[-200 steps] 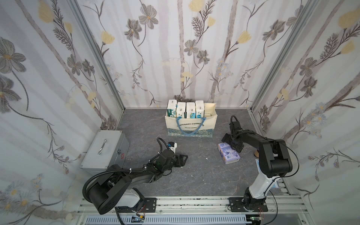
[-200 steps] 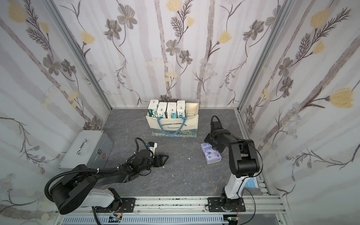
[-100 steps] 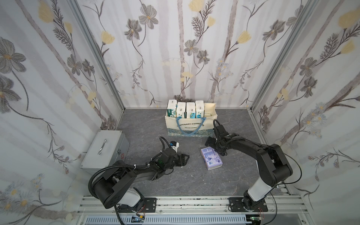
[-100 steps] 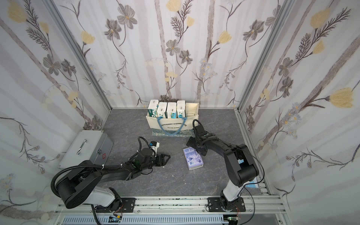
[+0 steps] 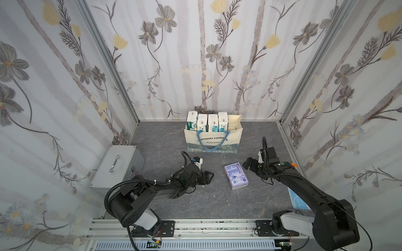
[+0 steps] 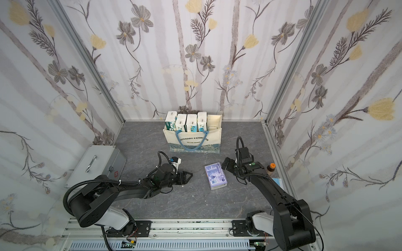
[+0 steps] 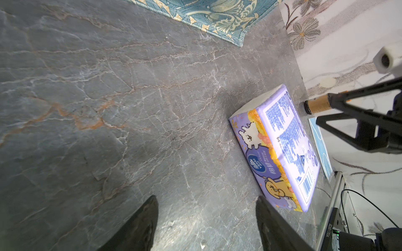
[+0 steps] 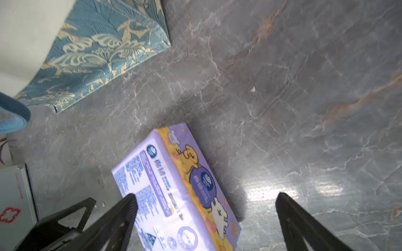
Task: Put tissues into the canvas bag
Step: Move the pack of facial tissues to the center of the board.
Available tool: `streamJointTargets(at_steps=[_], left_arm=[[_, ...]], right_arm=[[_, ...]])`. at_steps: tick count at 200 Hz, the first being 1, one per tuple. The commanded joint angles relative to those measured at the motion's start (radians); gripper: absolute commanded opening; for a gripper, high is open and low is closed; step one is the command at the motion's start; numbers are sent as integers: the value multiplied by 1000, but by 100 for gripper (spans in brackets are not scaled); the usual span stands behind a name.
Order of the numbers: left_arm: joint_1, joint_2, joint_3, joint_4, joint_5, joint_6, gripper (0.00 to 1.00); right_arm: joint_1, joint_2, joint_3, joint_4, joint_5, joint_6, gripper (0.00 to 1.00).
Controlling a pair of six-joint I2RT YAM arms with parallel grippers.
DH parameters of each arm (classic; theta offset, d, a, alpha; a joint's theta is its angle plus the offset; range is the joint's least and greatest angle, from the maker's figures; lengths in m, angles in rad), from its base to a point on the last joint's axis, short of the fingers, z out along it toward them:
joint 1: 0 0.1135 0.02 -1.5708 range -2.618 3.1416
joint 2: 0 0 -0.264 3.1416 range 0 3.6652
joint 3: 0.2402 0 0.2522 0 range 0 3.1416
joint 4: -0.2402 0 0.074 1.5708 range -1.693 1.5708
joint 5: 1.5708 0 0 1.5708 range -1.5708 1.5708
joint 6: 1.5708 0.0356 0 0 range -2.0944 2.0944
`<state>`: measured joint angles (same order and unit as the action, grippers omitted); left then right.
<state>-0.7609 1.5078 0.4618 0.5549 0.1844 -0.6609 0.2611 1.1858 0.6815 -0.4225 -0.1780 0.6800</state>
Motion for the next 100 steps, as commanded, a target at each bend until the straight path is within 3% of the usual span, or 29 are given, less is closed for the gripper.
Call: streamJointTargets(at_steps=[1,32,61,100], left_arm=[[-7,20,20,5,26,11,73],[-29,80,81,-30,72,35,73],[-37,70,84,-43,53,46,73],[-36,30,57,-35,8,44,73]], right_arm=[[-3,-59,-103,124,-103,32,99],[0,-93,-210,307,-254,45,99],[40,-48,-211,365,-313,45,98],[308,71,-189,555,-301,192,97]])
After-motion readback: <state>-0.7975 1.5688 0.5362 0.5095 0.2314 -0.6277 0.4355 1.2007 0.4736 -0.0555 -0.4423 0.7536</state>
